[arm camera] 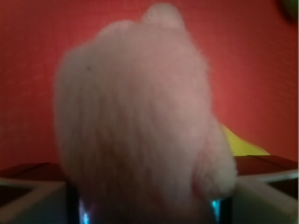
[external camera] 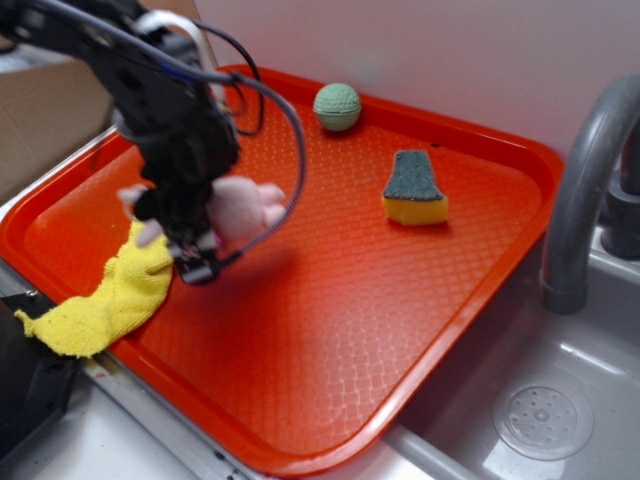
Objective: Grab the pink bunny.
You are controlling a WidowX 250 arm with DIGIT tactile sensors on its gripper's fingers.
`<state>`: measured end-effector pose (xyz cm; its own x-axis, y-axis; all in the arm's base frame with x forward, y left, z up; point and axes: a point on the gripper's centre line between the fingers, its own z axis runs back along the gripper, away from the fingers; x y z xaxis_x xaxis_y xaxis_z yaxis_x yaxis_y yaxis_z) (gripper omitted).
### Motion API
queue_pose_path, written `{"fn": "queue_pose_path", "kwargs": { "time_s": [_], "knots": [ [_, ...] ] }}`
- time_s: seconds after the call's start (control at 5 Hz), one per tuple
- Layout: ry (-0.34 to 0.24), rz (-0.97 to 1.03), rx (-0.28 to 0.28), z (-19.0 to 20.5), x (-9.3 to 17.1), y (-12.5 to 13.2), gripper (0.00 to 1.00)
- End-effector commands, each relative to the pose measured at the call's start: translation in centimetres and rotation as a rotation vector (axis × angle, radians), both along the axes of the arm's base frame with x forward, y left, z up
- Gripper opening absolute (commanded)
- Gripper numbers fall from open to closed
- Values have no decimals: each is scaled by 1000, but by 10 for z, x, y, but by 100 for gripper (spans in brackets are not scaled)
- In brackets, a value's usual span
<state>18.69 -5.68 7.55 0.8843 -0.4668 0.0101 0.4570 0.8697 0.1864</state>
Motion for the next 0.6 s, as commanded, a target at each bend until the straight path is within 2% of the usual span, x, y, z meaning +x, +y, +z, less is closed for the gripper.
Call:
{"fn": "queue_pose_path", "kwargs": {
  "time_s": [0.0, 0.2, 0.4],
  "knots": [
    [-65, 292, -167, 106, -24, 0, 0],
    [-84, 364, -221, 128, -31, 9, 0],
    [-66, 339, -220, 121, -23, 15, 0]
  ]
}}
